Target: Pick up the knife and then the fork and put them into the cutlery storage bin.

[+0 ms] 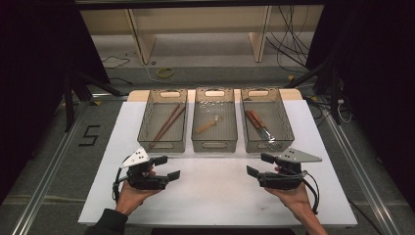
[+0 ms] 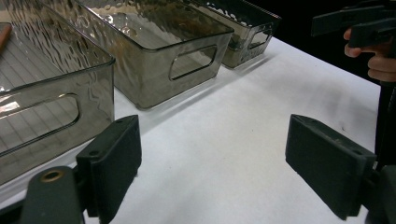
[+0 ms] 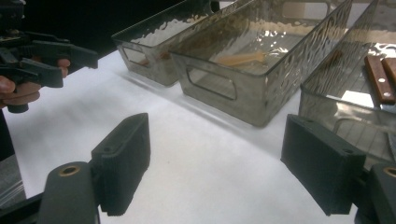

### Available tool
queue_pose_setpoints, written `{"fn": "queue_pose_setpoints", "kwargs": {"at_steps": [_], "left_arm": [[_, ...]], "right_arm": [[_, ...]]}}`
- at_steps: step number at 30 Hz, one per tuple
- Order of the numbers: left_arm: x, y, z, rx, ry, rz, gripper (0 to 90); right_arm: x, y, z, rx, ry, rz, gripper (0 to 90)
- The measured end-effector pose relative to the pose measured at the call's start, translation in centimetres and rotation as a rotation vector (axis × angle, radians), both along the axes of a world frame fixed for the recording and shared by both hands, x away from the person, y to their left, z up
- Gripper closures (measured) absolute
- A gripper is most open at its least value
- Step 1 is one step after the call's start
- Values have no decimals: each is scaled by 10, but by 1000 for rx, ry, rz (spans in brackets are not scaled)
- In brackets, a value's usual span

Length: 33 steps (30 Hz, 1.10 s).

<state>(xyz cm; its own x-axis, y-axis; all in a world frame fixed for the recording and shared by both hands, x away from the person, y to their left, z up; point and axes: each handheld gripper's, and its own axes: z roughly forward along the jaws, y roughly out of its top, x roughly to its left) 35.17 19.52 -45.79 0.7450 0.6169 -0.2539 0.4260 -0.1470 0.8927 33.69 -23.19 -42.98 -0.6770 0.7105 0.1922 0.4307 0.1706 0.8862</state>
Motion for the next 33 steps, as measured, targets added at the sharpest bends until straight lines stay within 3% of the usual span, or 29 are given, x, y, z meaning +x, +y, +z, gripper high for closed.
{"fn": "queue_pose_setpoints", "kwargs": {"at_steps": [14, 33], "left_arm": [[-1, -1, 0, 10, 7, -23, 178], [-1, 0, 0, 1, 9, -15, 177]], "right_arm": [[-15, -9, -15, 16, 9, -8, 239], [-15, -12, -18, 12, 3, -18, 239]]}}
